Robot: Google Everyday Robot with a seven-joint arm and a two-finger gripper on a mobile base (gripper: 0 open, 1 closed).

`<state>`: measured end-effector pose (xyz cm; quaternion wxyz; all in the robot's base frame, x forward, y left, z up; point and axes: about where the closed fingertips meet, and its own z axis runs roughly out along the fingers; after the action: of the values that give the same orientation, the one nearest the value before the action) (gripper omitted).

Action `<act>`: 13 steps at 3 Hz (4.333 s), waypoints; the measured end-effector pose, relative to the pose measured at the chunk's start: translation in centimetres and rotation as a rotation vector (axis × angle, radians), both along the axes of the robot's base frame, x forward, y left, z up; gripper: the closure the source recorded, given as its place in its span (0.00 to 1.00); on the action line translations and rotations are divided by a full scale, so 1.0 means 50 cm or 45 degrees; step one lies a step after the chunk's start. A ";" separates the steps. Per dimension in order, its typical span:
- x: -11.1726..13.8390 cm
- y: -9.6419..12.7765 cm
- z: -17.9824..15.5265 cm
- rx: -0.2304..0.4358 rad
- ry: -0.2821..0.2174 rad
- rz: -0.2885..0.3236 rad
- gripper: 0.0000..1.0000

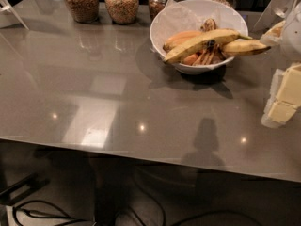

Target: Pick banana from white bowl

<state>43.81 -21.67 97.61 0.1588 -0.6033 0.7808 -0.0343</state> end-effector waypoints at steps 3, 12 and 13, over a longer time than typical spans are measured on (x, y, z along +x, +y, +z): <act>0.061 0.016 0.003 0.011 -0.152 0.049 0.00; 0.494 0.104 -0.095 0.066 -0.434 0.502 0.23; 0.507 0.099 -0.109 0.048 -0.426 0.501 0.27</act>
Offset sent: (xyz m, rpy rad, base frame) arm 0.0149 0.0042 -0.0036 -0.0064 -0.0534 0.0064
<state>69.15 -16.73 92.14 0.3005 -0.7266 0.6116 -0.0876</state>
